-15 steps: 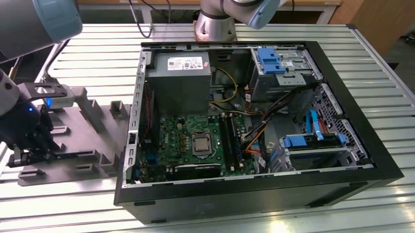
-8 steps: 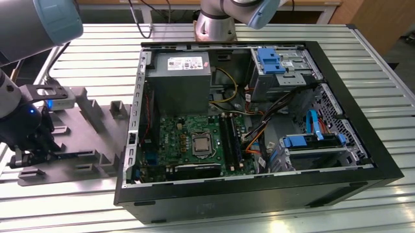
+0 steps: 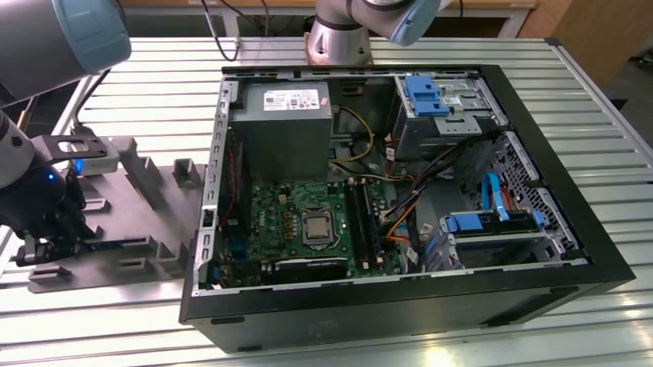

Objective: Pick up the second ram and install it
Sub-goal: 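Pick up the second ram and move it above second insertion slot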

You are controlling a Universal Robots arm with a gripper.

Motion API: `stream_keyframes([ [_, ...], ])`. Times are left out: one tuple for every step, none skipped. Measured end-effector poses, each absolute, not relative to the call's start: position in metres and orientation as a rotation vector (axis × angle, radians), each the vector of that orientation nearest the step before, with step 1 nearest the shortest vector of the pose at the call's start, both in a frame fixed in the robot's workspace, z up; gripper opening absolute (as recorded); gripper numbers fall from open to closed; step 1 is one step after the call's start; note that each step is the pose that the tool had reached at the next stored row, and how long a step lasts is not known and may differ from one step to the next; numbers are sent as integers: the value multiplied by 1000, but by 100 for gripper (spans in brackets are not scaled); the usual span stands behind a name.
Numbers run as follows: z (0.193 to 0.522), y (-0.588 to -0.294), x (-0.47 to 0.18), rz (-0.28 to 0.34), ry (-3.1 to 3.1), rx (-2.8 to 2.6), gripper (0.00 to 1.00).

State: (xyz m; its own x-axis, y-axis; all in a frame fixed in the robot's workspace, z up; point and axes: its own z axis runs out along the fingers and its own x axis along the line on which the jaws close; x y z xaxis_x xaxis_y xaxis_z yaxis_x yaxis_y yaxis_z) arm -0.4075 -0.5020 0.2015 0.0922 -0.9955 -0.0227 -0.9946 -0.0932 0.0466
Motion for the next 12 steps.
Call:
stream_keyframes([
  [201,-502,-408,-75,-2102,2307,30],
  [201,-502,-408,-75,-2102,2307,30],
  [201,-502,-408,-75,-2102,2307,30],
  [201,-502,-408,-75,-2102,2307,30],
  [201,-502,-408,-75,-2102,2307,30],
  [201,-502,-408,-75,-2103,2307,30],
  [201,-502,-408,-75,-2102,2307,30],
  [201,-502,-408,-75,-2102,2307,30],
  [201,-502,-408,-75,-2102,2307,28],
  [201,-502,-408,-75,-2102,2307,28],
  [201,-502,-408,-75,-2103,2308,21],
  [201,-502,-408,-75,-2102,2308,21],
])
